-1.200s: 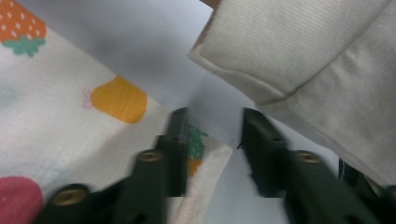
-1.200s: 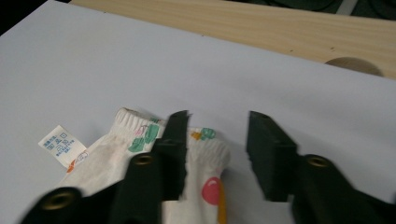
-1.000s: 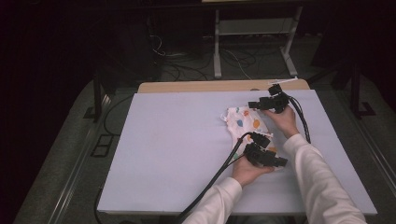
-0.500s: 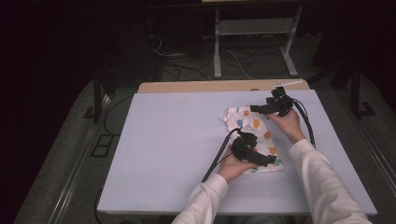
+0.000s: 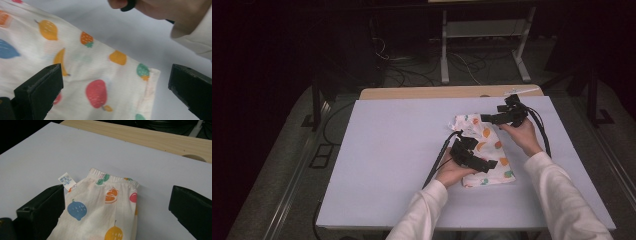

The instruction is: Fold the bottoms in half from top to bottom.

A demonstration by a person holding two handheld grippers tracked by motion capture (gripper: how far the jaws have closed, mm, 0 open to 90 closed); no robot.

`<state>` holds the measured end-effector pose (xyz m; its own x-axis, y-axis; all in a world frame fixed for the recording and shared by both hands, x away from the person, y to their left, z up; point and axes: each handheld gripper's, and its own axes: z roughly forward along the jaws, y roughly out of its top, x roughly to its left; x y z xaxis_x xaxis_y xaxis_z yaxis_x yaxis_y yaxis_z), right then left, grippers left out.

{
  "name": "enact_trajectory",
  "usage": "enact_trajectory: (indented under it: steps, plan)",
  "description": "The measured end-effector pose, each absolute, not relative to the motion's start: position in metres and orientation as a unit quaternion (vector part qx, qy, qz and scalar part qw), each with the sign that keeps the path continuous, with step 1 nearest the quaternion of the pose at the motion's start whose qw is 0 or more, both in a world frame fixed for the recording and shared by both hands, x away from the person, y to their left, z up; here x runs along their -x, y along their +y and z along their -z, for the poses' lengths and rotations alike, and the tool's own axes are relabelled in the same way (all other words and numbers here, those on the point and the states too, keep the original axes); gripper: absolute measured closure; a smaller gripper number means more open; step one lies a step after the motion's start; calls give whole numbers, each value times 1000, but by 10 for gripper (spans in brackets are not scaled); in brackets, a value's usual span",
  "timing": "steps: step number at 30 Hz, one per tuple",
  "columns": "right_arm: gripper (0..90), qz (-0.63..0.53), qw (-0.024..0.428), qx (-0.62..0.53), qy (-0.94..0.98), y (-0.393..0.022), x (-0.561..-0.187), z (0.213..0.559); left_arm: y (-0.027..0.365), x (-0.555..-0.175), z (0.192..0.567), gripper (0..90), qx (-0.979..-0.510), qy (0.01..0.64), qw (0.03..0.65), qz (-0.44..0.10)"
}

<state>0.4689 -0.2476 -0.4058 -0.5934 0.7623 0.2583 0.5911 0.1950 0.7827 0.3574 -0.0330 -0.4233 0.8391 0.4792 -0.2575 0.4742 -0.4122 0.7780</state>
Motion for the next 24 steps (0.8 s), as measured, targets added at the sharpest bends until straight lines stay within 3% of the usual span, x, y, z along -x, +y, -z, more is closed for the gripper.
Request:
enact_trajectory:
  steps: [24]
  plan:
    - [0,-472,101,-433,761,-264,-460,392,11,-395,400,0,-840,293,452,-67]
